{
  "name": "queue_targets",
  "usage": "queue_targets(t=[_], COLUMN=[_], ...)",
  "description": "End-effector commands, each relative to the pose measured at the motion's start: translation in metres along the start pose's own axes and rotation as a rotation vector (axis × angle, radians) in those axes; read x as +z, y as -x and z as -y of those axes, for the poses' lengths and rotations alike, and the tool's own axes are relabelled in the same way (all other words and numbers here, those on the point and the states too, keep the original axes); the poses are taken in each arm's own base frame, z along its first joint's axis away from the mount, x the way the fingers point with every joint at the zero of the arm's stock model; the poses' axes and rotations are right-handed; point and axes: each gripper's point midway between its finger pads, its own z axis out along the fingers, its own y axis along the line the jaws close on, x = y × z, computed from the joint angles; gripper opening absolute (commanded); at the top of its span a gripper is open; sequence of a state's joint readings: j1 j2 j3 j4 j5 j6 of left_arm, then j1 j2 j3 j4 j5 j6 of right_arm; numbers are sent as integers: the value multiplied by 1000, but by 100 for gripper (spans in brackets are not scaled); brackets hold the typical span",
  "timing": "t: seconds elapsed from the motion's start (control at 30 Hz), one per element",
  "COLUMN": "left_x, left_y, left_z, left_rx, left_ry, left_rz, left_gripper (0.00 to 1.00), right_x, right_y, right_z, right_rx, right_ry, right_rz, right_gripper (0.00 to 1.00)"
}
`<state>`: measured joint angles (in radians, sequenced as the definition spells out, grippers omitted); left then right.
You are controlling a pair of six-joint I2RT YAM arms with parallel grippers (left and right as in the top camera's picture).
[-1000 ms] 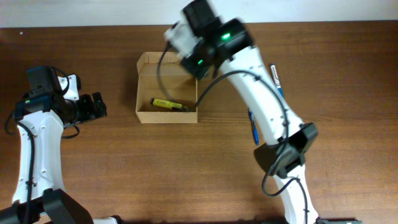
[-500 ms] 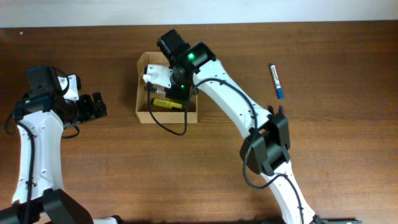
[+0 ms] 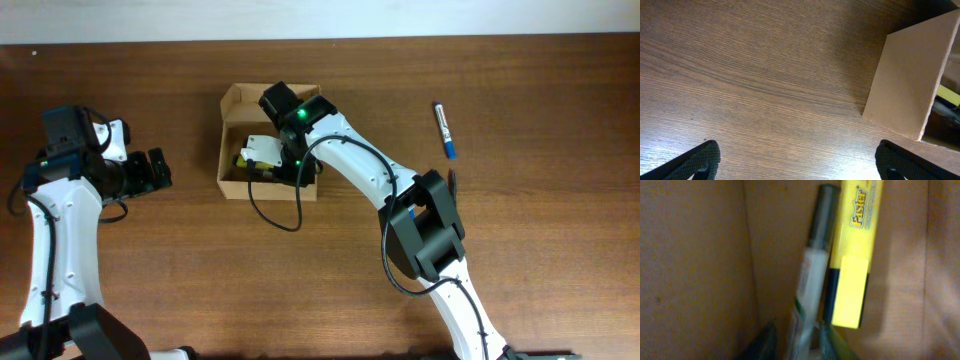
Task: Pack container
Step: 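Place the black-capped marker into the box and release, then grasp the blue-capped whiteboard marker with the right gripper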
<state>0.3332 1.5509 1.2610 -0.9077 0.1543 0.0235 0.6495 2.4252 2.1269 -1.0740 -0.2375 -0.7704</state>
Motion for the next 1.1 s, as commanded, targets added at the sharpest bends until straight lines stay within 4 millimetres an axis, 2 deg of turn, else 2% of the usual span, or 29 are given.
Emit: queue_targets(t=[0.0, 0.07, 0.17, 0.37, 0.5, 0.53, 0.63, 0.7, 0.77, 0.83, 0.9, 0.97, 1.07], left_x=[2, 2, 2, 2, 2, 2, 2, 2, 2, 2, 2, 2, 2], left_y=[-1, -1, -1, -1, -1, -1, -1, -1, -1, -1, -1, -1, -1], left_z=[1, 1, 1, 1, 1, 1, 1, 1, 1, 1, 1, 1, 1], left_rx=[15, 15, 15, 15, 15, 15, 15, 15, 15, 15, 15, 15, 15], left_ry=[-13, -13, -13, -13, -13, -13, -13, -13, -13, -13, -13, -13, -13], left_rz=[-5, -5, -5, -5, -5, -5, -5, -5, -5, -5, -5, -5, -5], left_gripper=[100, 100, 100, 100, 100, 100, 100, 100, 100, 100, 100, 100, 100], right_x=[-14, -30, -65, -160, -221, -249, -285, -304, -314, -309, -293, -268, -227], right_y=[7, 12, 25, 49, 41, 26, -6, -41, -84, -128, -171, -213, -263], right_z=[6, 12, 28, 46, 55, 63, 82, 103, 125, 141, 151, 157, 157], right_rx=[77, 110, 188, 318, 390, 448, 561, 666, 801, 921, 1011, 1099, 1203], right_ry=[-38, -83, -187, -370, -493, -545, -601, -643, -669, -662, -632, -596, -541], right_rz=[15, 29, 66, 196, 247, 268, 308, 318, 312, 289, 247, 207, 157], right_gripper=[38, 45, 49, 51, 52, 52, 52, 53, 52, 52, 52, 52, 54])
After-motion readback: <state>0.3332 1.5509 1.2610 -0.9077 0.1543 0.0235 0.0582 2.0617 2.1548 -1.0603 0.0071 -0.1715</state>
